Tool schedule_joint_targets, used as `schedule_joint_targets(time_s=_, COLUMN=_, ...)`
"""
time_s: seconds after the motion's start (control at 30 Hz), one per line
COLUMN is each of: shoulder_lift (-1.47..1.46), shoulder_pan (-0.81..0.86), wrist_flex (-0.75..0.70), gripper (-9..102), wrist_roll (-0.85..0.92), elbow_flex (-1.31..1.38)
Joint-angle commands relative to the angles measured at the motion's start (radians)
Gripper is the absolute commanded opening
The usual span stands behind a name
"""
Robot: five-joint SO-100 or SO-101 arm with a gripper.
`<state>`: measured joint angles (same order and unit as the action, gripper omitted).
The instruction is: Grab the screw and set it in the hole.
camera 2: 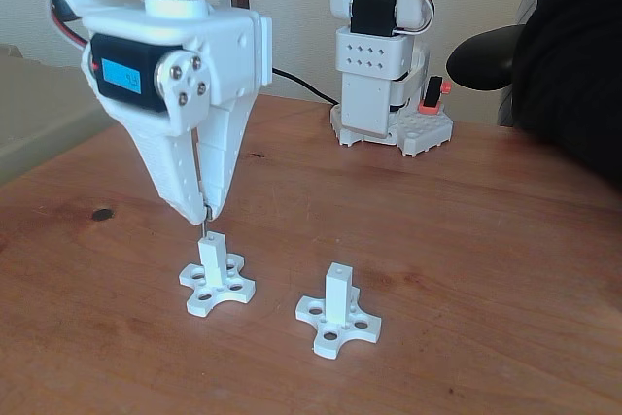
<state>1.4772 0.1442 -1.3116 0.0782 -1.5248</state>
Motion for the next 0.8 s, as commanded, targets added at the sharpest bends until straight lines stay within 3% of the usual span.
schedule_joint_targets(time_s=0.0, shoulder_lift=0.041, shoulder_pan=-0.006, wrist_flex=-0.017, gripper=-4, wrist_roll=0.018, elbow_flex=0.097)
schedule_joint_targets(time_s=0.3, shoulder_lift=0.086, shoulder_pan=-0.043, wrist_flex=-0.095, gripper=-4, wrist_roll=0.017, elbow_flex=0.120)
schedule_joint_targets(time_s=0.77, shoulder_lift=0.163, shoulder_pan=-0.149, wrist_flex=-0.097, gripper=-4, wrist_roll=-0.018, elbow_flex=0.067)
